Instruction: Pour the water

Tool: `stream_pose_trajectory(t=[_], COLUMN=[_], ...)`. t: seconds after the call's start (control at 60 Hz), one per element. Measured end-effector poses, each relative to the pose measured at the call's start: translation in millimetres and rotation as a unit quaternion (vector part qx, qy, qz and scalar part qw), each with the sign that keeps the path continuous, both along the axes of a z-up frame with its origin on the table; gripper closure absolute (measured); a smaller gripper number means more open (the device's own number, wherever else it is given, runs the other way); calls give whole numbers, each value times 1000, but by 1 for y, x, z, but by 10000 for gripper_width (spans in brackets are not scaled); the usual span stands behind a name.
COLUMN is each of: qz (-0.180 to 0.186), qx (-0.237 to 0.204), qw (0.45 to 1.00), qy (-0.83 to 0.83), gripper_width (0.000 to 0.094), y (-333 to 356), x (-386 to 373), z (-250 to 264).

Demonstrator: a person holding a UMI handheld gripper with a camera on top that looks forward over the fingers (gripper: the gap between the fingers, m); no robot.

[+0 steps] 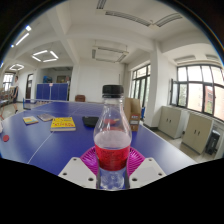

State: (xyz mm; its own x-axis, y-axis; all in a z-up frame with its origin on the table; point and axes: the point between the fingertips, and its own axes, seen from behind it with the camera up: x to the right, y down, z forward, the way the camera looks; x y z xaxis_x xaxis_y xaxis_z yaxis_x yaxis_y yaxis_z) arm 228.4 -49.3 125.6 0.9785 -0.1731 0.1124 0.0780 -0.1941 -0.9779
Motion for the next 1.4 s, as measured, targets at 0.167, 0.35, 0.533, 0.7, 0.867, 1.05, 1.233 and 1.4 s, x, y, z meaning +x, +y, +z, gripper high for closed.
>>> stream_pose_trajectory(t=[0.167,0.35,0.533,0.7,0.867,1.05,1.233,1.4], qz=[-30,-89,-98,3,104,193,225,227], qx=[21,58,99,138,143,147,126,139], qw=[997,956,827,676,543,375,333,367], qy=[-74,-272,-544,-724,-821,-895,-907,-891], gripper_width=[617,616,615,613,614,613,617,616], y=[12,21,43,70,94,93,104,102], x=[-19,-88,-246,-458,-627,-758,-782,-783], z=[64,186,312,329,266,151,92,111])
